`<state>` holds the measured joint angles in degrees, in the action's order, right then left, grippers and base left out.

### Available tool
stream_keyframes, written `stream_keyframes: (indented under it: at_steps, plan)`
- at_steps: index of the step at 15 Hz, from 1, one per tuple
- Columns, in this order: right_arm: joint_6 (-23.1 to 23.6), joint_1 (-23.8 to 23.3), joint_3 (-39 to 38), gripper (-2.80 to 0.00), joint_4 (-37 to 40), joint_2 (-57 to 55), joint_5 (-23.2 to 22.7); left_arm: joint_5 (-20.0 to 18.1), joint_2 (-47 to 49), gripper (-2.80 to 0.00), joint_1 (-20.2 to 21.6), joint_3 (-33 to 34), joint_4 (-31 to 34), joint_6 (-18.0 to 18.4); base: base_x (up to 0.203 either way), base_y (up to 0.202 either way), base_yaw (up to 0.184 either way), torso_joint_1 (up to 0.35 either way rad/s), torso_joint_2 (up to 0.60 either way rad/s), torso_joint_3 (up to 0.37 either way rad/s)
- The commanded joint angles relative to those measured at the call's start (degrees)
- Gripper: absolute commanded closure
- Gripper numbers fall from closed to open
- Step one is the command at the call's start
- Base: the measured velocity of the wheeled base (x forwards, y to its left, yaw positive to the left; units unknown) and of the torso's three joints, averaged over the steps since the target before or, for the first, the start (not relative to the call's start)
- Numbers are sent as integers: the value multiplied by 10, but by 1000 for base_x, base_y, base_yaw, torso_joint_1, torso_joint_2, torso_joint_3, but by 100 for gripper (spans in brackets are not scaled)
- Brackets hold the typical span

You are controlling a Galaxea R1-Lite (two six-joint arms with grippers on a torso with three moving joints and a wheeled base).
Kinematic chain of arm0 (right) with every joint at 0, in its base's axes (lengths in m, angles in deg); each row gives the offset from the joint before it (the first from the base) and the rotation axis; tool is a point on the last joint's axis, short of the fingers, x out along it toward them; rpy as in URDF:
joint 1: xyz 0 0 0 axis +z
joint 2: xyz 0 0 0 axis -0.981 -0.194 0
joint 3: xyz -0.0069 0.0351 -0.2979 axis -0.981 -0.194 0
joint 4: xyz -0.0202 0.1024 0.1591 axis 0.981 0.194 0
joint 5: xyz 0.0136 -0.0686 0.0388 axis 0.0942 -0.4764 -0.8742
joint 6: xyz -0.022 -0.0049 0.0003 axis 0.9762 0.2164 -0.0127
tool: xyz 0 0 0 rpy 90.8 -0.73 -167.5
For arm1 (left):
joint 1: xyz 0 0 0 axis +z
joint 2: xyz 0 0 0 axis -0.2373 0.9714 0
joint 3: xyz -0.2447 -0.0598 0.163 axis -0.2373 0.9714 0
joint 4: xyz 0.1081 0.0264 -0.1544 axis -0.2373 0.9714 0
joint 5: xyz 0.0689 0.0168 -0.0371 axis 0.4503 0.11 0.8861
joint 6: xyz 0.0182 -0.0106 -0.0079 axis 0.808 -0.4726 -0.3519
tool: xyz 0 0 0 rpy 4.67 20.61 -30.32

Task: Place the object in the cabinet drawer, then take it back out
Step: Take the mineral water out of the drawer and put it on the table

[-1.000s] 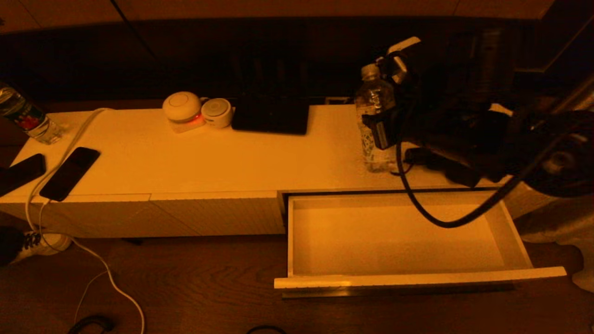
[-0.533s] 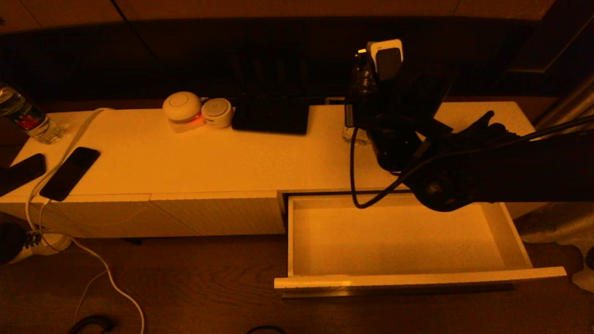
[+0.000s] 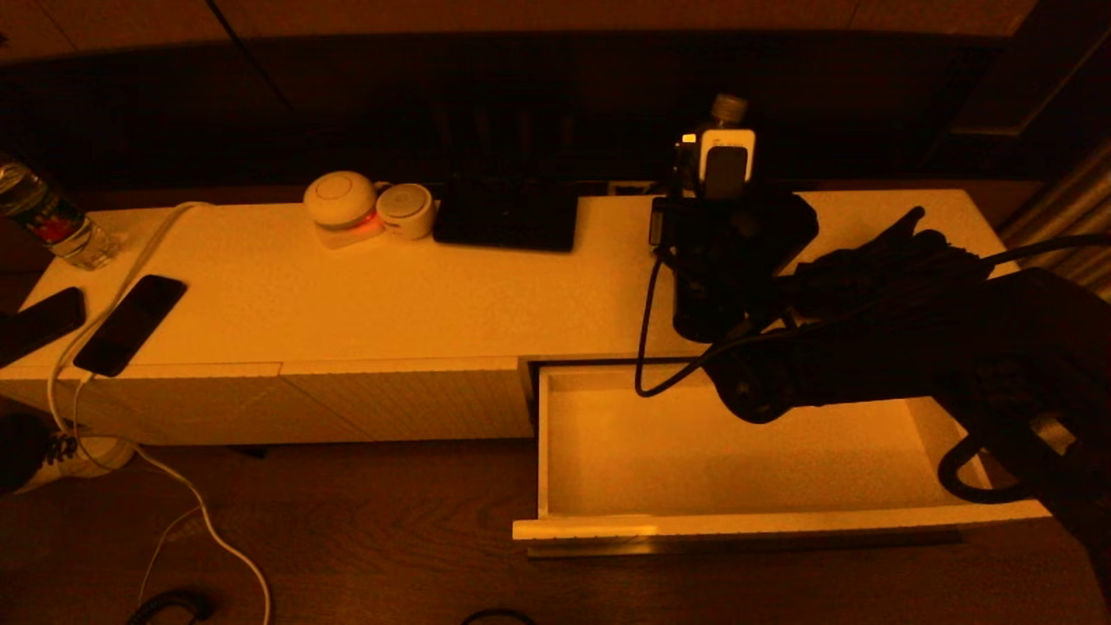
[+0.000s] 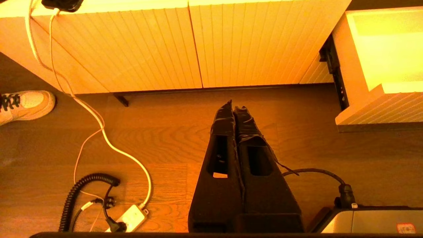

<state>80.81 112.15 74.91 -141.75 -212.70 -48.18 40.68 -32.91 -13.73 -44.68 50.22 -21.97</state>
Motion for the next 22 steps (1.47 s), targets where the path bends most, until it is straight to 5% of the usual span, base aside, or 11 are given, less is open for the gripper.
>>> stream_keyframes:
  at_steps: [1,4,16,17,22]
  plan:
    - [36,-3,1,0,-64,-34,1,0,0,0,0,0,0,0,0,0,0,0,0,0]
    - [74,-3,0,0,-134,-64,-2,0,0,0,0,0,0,0,0,0,0,0,0,0]
    - [109,2,14,0,-167,-97,-2,0,0,0,0,0,0,0,0,0,0,0,0,0]
    - [111,4,13,-280,-167,-97,-2,0,0,0,0,0,0,0,0,0,0,0,0,0]
    - [115,6,14,-280,-167,-101,-3,0,0,0,0,0,0,0,0,0,0,0,0,0]
